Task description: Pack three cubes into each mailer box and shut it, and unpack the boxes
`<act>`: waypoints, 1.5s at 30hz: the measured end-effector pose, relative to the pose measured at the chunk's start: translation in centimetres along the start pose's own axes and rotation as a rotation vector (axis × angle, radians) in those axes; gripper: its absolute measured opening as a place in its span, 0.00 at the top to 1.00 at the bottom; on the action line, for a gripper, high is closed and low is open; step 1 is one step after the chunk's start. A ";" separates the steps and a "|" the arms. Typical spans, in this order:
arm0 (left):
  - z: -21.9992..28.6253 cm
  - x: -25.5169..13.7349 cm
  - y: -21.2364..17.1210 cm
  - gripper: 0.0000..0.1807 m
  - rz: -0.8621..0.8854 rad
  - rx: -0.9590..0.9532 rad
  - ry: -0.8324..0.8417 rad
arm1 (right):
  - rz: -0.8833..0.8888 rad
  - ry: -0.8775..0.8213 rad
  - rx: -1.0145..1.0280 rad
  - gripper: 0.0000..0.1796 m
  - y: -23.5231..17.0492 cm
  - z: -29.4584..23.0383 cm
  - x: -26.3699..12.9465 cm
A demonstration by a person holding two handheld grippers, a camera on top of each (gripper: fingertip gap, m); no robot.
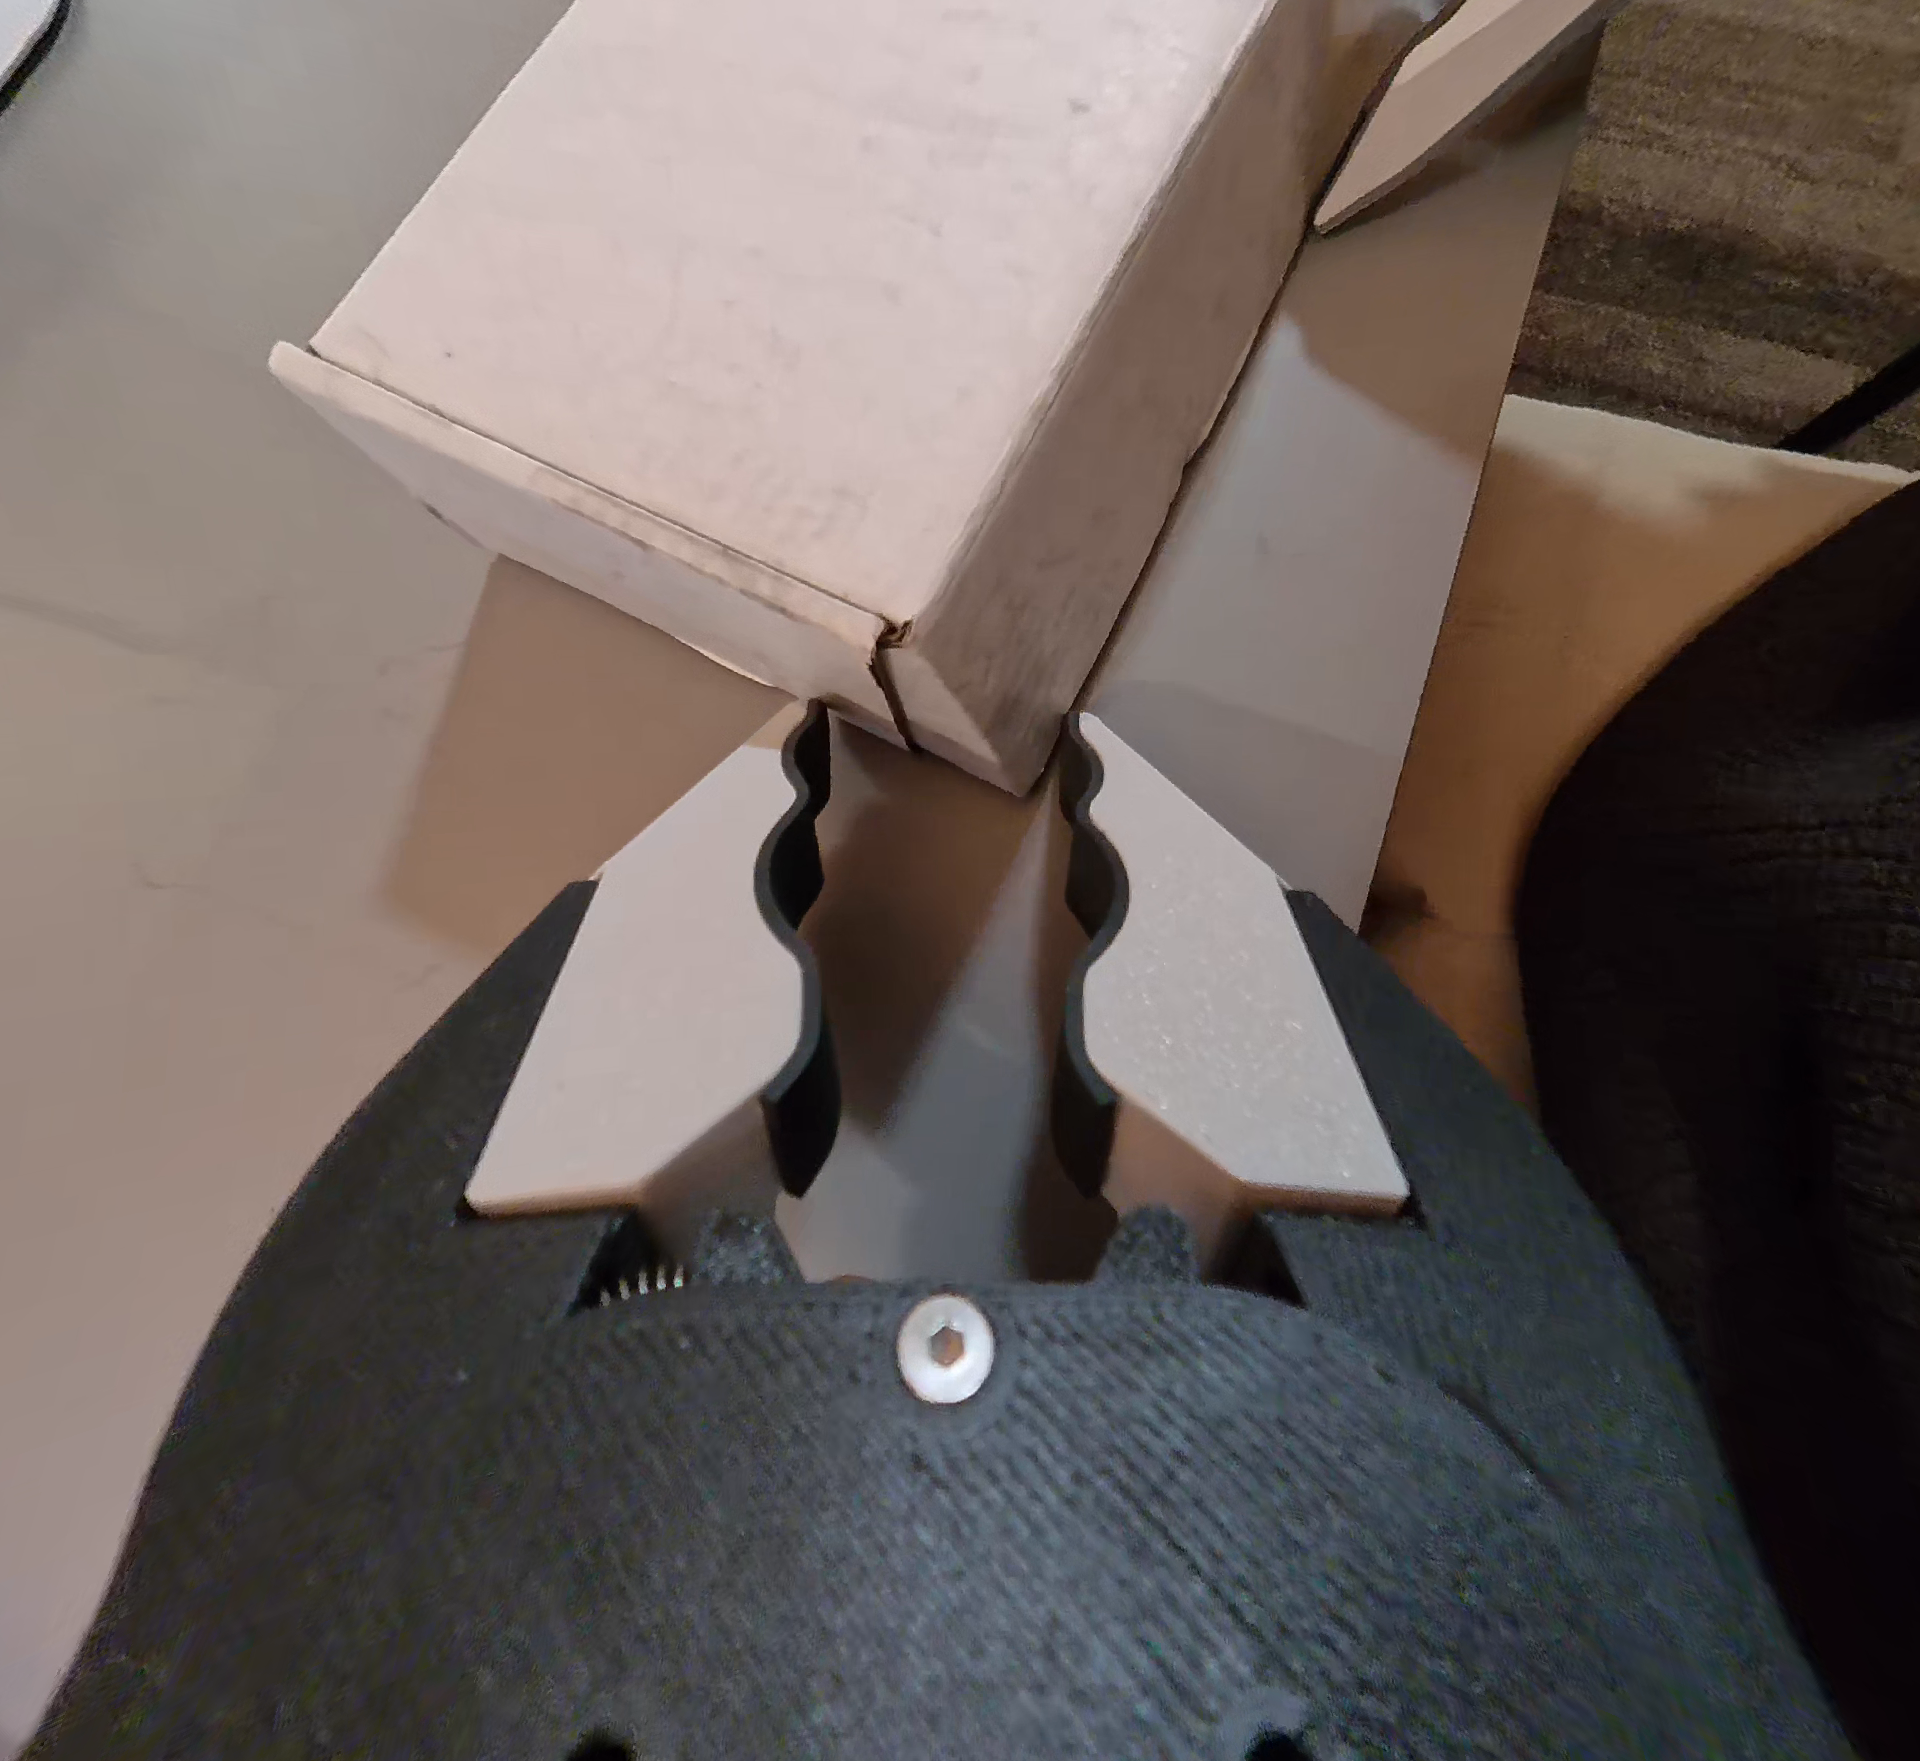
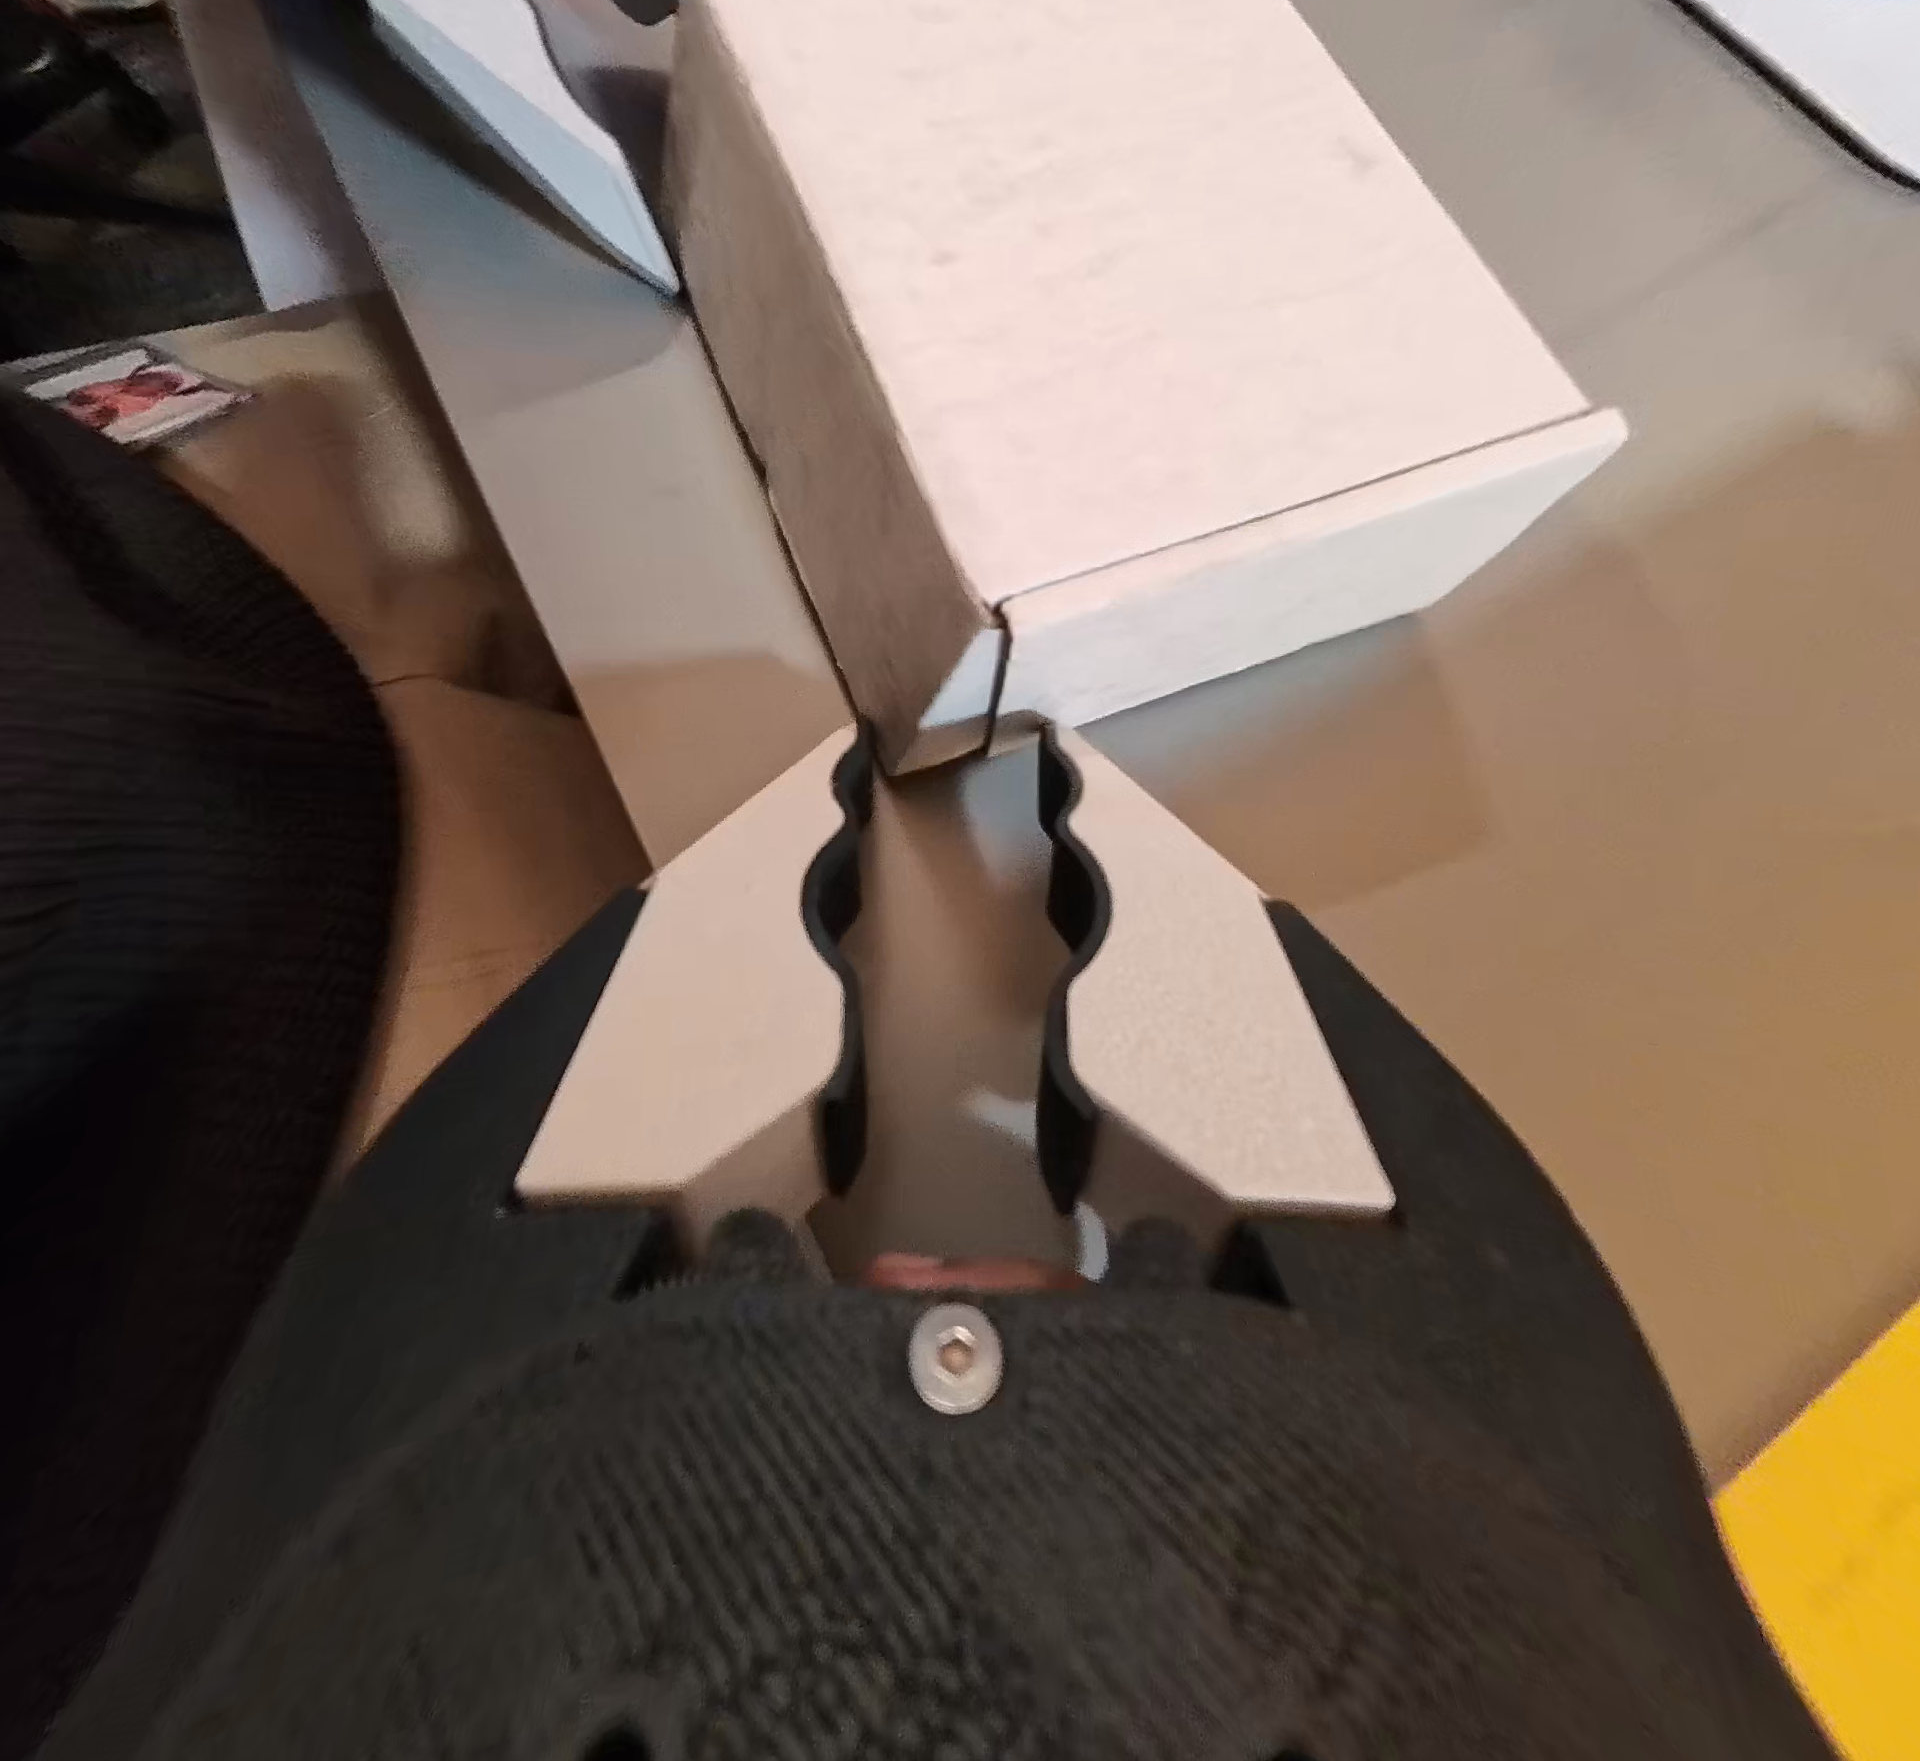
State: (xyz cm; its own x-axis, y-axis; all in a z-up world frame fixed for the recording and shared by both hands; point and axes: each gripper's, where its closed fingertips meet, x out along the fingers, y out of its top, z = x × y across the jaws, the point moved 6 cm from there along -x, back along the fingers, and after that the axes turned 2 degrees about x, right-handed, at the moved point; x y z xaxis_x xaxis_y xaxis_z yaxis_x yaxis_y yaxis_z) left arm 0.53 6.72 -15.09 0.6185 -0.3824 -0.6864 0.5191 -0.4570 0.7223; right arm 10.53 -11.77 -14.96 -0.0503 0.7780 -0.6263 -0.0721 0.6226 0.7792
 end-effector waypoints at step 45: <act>0.0 -0.9 -0.9 0.81 0.021 0.196 0.047 | -0.039 0.027 -0.146 0.95 0.1 -1.1 0.3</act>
State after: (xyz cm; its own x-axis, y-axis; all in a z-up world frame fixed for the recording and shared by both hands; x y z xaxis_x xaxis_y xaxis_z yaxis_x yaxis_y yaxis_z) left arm -0.45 7.46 -15.09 0.6574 -0.3573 -0.6635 0.3842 -0.5986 0.7029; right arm 9.42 -11.59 -15.12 -0.0716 0.7498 -0.6578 -0.2187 0.6316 0.7438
